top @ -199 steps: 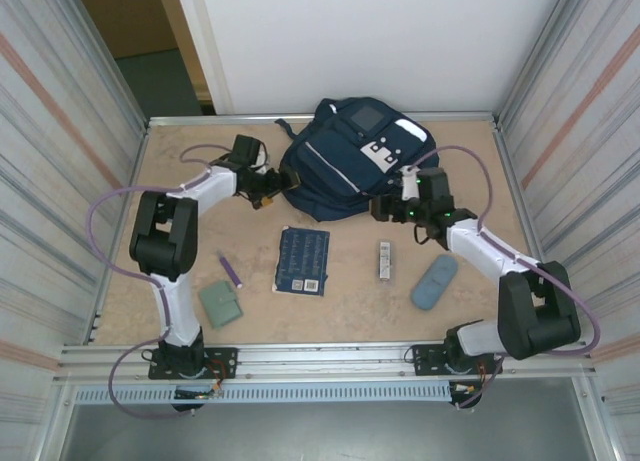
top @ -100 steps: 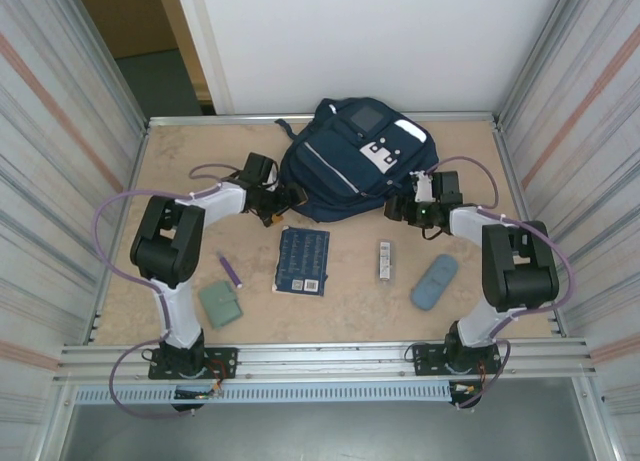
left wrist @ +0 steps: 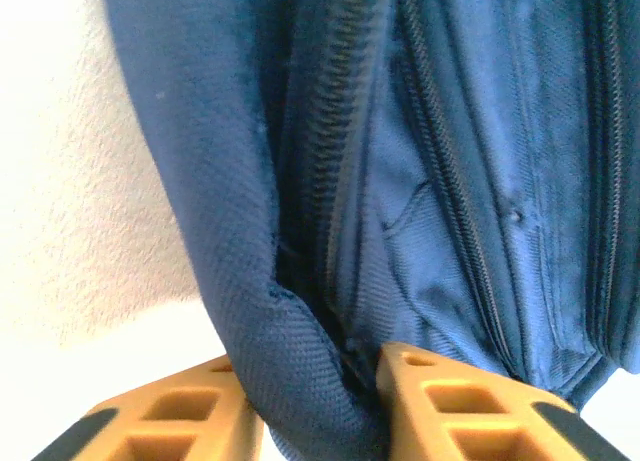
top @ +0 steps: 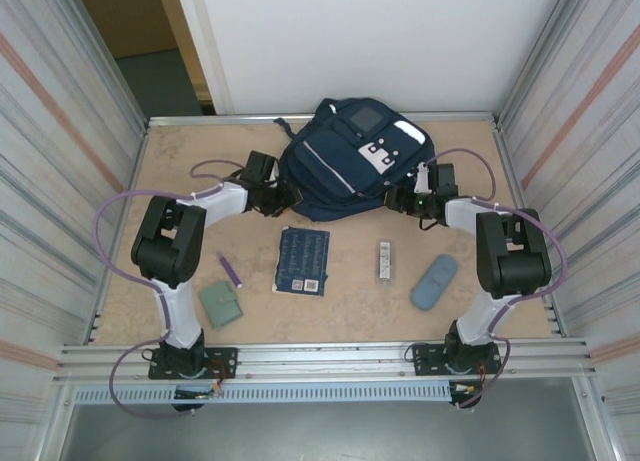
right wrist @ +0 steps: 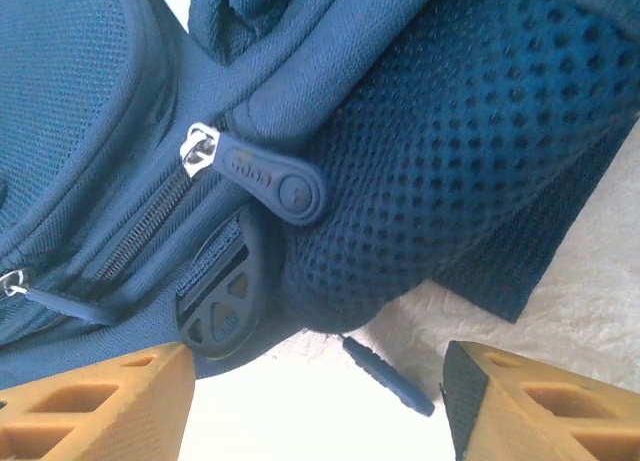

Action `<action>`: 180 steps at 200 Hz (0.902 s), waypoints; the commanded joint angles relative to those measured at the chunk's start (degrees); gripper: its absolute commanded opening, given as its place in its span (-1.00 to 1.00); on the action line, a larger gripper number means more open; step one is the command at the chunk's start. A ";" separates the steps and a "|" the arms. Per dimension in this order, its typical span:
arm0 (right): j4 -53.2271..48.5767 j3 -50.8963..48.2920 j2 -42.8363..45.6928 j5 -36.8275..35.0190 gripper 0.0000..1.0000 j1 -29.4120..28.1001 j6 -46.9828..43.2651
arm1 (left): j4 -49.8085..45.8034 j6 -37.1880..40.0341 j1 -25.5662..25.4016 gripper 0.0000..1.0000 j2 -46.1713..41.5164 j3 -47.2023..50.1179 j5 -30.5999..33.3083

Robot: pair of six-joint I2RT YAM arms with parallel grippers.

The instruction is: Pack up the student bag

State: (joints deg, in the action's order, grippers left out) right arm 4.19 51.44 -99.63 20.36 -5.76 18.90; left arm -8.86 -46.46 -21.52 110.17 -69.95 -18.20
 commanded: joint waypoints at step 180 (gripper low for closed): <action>-3.38 2.98 -2.29 17.88 0.22 -2.61 -9.36 | -12.67 13.29 0.69 -1.00 -14.06 -20.73 -1.29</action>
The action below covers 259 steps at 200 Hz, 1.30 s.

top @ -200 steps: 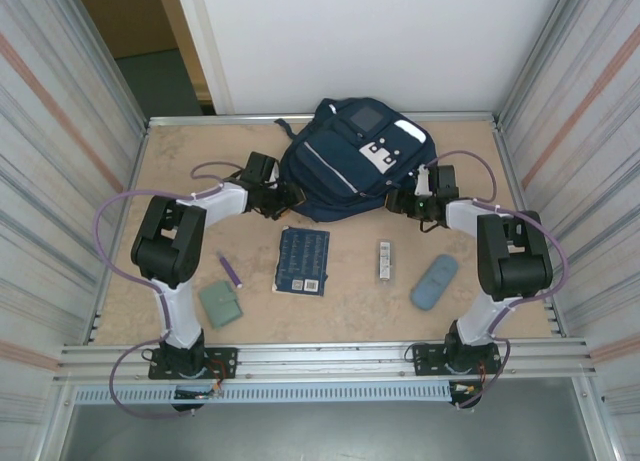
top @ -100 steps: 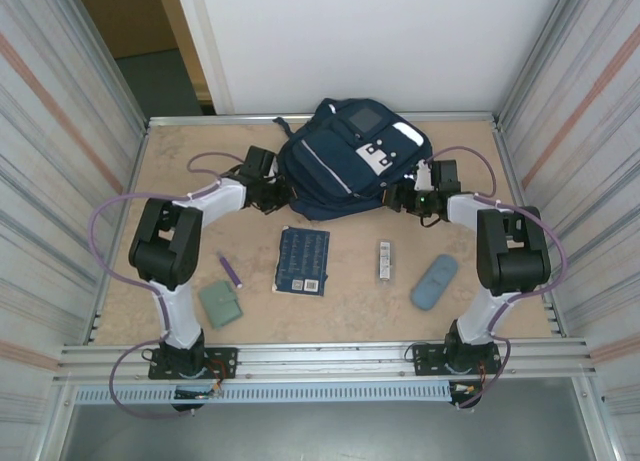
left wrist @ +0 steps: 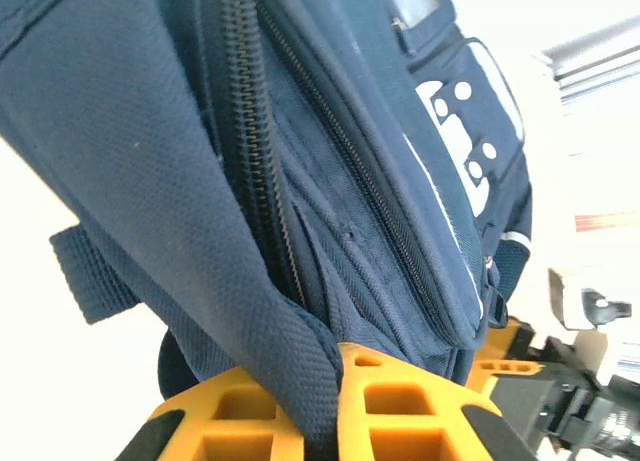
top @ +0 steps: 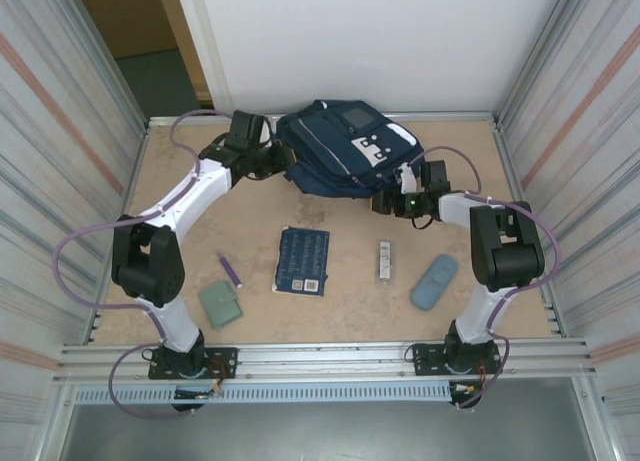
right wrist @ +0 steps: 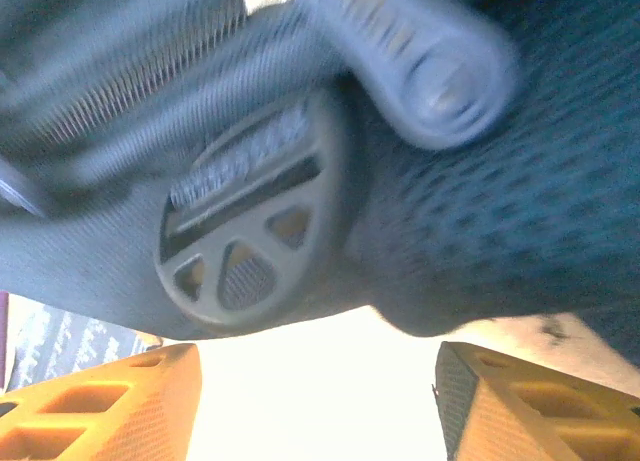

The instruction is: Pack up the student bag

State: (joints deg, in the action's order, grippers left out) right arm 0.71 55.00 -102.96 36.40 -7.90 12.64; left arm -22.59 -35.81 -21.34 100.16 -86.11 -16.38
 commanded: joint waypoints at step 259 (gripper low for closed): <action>9.75 2.15 -0.38 10.00 -0.09 2.61 -3.70 | -8.39 3.25 0.86 -1.00 -2.02 -15.40 -13.01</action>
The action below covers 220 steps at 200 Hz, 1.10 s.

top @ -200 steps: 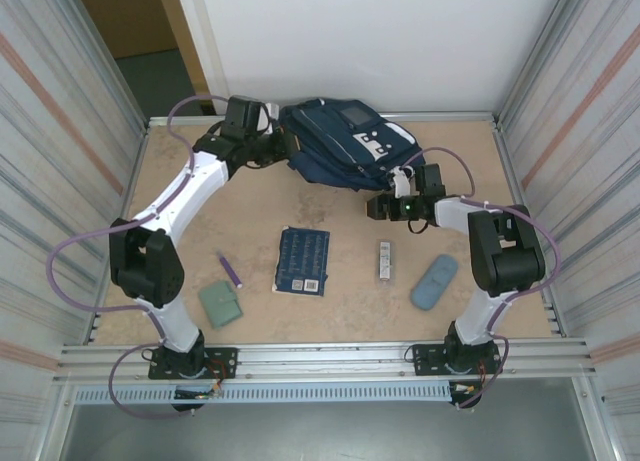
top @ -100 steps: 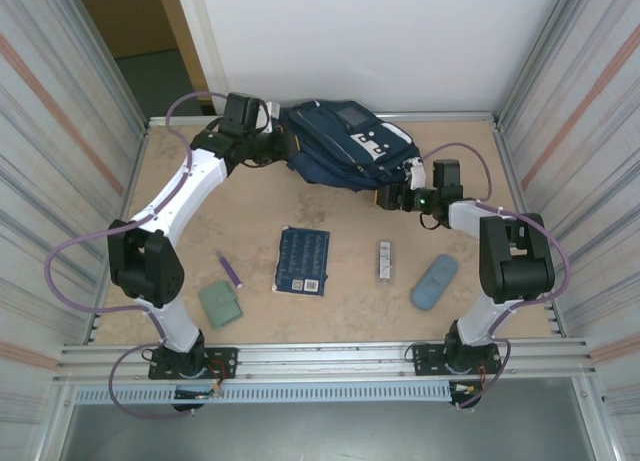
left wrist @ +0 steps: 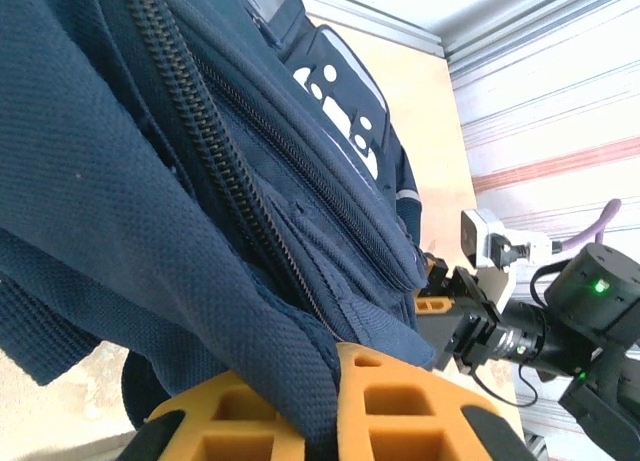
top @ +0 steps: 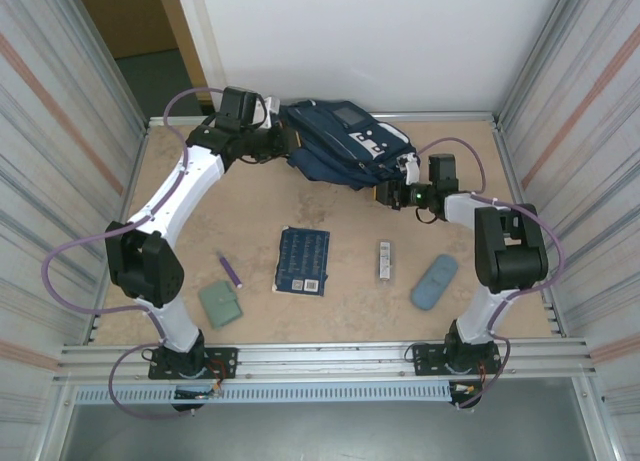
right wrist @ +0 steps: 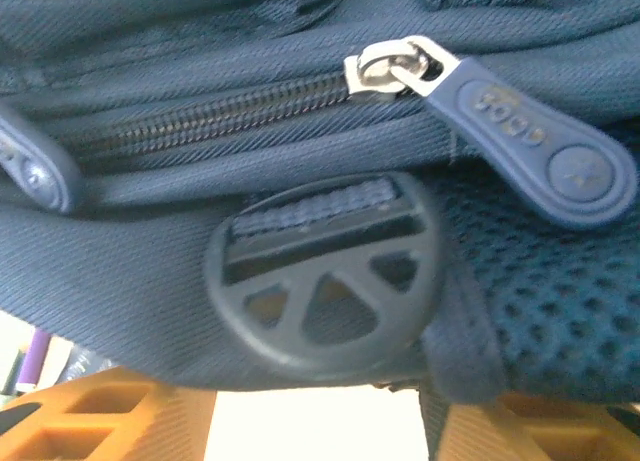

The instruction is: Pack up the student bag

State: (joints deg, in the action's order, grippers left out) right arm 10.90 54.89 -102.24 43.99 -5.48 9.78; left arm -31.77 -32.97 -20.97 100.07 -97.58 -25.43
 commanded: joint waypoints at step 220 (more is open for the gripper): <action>-13.65 5.00 1.95 1.93 -1.00 -6.53 5.10 | 20.61 -9.15 -1.20 -1.00 7.40 8.92 -2.45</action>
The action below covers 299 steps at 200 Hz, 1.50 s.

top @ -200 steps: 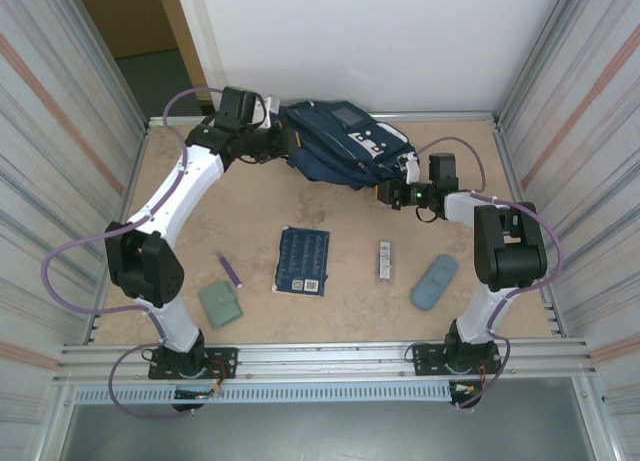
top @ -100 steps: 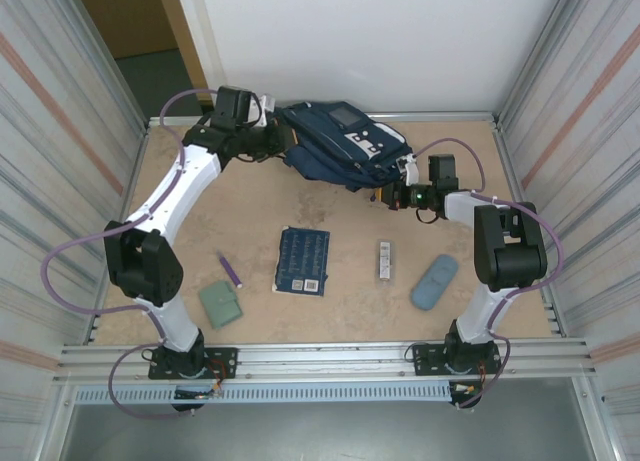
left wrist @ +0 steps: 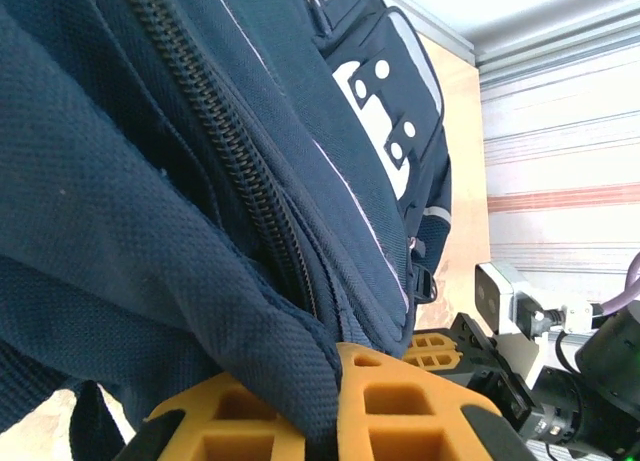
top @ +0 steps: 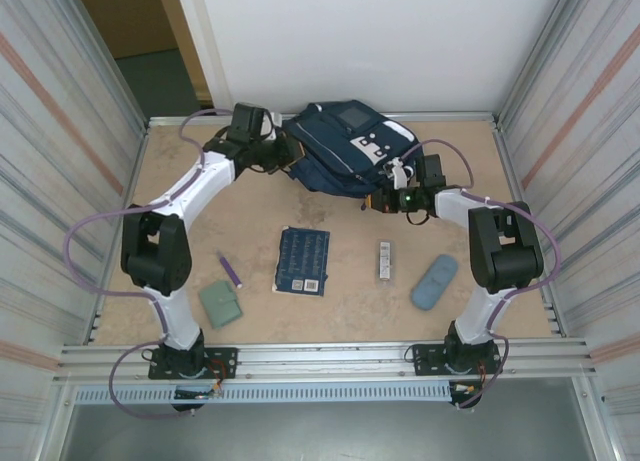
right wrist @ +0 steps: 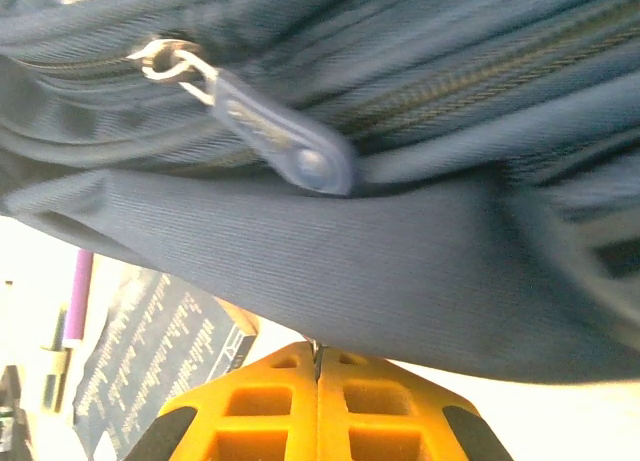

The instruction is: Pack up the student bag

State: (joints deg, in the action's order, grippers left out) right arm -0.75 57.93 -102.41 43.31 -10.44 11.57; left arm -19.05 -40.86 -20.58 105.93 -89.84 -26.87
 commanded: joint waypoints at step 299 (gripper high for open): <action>-7.68 -4.18 14.66 -20.57 0.02 -3.49 17.70 | 1.01 17.70 -20.52 -0.02 -1.86 14.95 17.08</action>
State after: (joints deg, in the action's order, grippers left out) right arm -10.26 57.10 -93.65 27.90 -16.73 26.72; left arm -17.08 -29.74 -39.66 100.33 -71.07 -13.56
